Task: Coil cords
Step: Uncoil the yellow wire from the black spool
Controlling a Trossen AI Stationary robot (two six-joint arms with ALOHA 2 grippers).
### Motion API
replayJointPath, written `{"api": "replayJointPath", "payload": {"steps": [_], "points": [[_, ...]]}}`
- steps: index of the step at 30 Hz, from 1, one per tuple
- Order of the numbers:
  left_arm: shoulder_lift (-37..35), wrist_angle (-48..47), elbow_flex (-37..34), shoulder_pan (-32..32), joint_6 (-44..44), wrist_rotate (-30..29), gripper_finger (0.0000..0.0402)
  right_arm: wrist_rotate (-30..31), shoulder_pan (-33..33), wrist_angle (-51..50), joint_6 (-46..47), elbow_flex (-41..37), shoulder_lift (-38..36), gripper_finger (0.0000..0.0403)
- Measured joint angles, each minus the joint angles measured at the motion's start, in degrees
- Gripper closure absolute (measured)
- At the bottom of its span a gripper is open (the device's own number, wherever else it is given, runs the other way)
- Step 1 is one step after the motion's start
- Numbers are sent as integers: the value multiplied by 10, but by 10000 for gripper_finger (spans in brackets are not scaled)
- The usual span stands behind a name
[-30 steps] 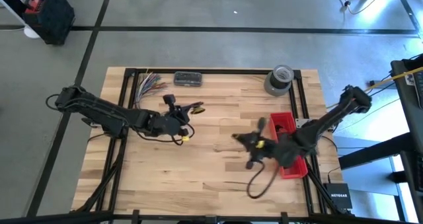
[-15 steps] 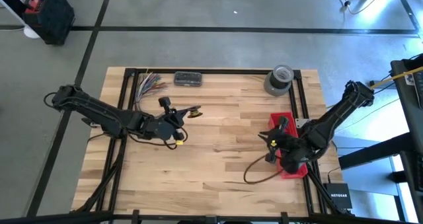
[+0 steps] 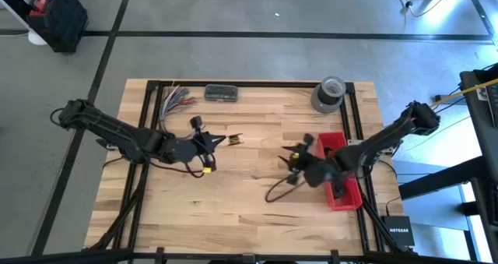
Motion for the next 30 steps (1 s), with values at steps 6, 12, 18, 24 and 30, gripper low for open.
{"api": "replayJointPath", "payload": {"steps": [6,12,18,24,30], "points": [[0,45,0,4,23,0,402,-143,-85,328,-136,-37,100,244],[0,55,0,5,32,0,402,-268,-147,536,-167,-35,217,244],[0,54,0,5,32,0,402,-304,-168,584,-168,4,282,245],[0,54,0,5,32,0,402,-323,-171,586,-177,52,325,245],[0,54,0,5,35,0,402,-320,-171,570,-228,72,352,262]]}}
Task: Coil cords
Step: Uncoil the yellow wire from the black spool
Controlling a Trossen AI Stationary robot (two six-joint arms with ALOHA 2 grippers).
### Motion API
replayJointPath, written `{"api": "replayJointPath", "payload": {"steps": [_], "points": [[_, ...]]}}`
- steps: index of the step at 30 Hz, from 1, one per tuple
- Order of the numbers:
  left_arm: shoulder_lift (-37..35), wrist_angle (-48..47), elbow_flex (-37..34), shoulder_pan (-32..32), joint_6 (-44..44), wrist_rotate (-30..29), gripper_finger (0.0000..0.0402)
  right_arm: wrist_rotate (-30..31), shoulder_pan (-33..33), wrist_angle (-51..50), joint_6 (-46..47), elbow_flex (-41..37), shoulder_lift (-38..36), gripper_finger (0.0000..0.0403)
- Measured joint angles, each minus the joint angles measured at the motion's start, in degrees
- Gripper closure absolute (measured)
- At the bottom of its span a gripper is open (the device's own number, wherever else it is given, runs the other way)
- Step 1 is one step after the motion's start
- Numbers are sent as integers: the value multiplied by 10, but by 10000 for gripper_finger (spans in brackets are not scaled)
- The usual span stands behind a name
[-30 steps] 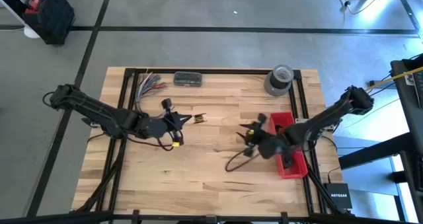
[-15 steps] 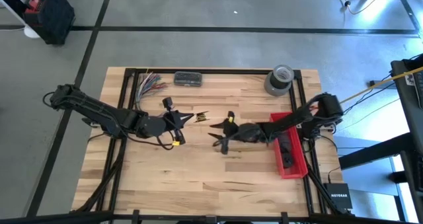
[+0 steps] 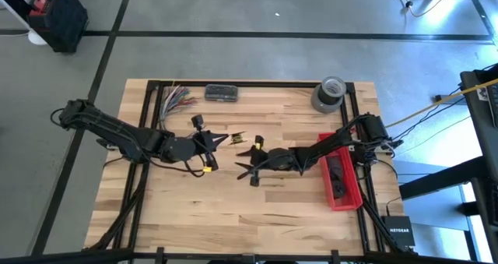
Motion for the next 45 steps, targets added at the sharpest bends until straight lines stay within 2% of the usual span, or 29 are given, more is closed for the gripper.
{"api": "replayJointPath", "payload": {"steps": [7,12,14,19,25,32,35,38,42,45], "points": [[0,0,0,0,1,0,402,14,1,2,-30,0,1,389],[0,20,0,5,1,0,402,13,15,7,-29,9,1,380],[0,40,0,12,-2,0,402,13,24,5,-33,22,1,389],[0,26,0,33,-35,1,402,14,57,-24,-92,58,-6,391],[0,-41,0,48,-62,-10,402,91,97,-107,-181,76,-89,397],[0,-86,0,44,-51,-9,402,199,135,-269,-194,76,-222,394],[0,-95,0,36,-48,-10,402,247,150,-365,-170,76,-263,396],[-3,-81,0,19,-32,-9,402,272,160,-484,-97,76,-292,395],[-10,-5,0,-7,7,-9,402,245,158,-626,37,64,-296,392],[-10,44,0,-23,42,-9,402,233,149,-633,98,29,-284,391]]}}
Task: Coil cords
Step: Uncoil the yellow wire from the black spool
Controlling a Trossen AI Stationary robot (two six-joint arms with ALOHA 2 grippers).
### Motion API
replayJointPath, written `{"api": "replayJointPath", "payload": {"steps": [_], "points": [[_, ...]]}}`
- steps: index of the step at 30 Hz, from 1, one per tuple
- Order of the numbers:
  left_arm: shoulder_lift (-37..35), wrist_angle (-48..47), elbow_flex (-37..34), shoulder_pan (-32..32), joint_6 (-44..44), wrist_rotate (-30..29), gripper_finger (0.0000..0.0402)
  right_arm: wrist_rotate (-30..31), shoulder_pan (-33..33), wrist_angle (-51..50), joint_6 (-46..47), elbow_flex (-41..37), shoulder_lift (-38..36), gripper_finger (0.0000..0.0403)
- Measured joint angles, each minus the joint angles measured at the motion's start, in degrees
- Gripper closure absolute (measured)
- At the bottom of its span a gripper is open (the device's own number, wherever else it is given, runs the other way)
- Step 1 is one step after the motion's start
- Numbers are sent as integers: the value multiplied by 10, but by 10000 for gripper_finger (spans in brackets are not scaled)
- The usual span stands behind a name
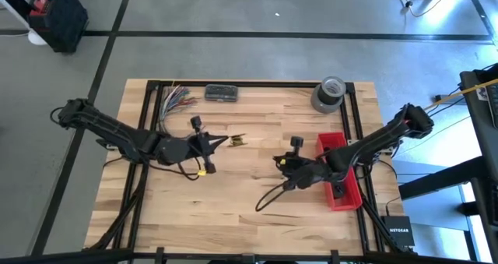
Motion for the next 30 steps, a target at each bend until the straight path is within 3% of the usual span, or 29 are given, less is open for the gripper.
{"api": "replayJointPath", "payload": {"steps": [4,9,14,21,30], "points": [[4,25,0,-1,9,0,402,-1,-9,88,19,-53,33,391],[15,52,0,18,3,0,402,-11,-32,246,-37,-73,85,391],[26,51,0,39,-13,0,402,-101,-66,360,-76,-64,127,391],[27,37,0,43,-17,0,402,-223,-106,297,-23,-16,136,371],[28,28,0,43,-23,0,402,-220,-104,86,-28,55,108,283]]}}
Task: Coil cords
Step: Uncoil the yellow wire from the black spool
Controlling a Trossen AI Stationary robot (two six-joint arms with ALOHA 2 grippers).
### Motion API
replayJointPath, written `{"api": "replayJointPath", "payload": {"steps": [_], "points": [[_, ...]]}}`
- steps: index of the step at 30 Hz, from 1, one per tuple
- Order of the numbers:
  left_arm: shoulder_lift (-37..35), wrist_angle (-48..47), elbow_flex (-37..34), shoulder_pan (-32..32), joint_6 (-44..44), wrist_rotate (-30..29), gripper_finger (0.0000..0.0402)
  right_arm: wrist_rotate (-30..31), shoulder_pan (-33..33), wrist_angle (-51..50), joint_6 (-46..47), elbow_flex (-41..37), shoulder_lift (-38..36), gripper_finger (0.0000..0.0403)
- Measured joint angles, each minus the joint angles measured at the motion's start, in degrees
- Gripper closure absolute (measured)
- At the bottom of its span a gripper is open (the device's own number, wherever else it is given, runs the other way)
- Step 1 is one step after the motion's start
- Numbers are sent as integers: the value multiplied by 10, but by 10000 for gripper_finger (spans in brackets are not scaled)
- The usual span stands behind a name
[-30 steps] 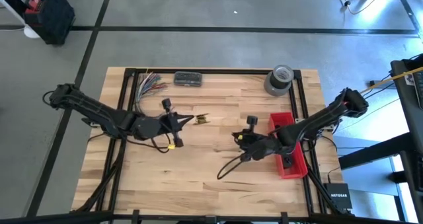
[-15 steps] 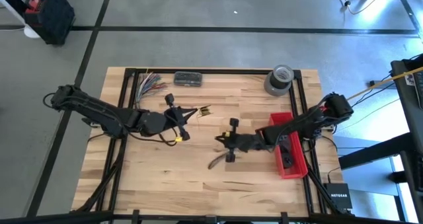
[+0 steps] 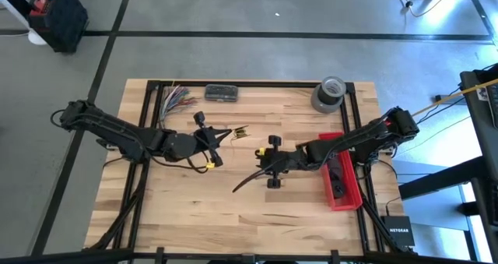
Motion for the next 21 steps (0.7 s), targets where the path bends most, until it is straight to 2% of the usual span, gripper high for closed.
{"api": "replayJointPath", "payload": {"steps": [2,12,16,21], "points": [[0,1,0,0,-2,0,402,0,0,8,0,0,4,276],[0,4,0,1,-7,0,402,0,-25,295,-26,-17,113,283],[0,2,0,1,-7,0,402,-1,-39,346,-28,-17,143,288],[0,2,0,1,-4,0,402,-37,-47,348,-26,-17,150,288]]}}
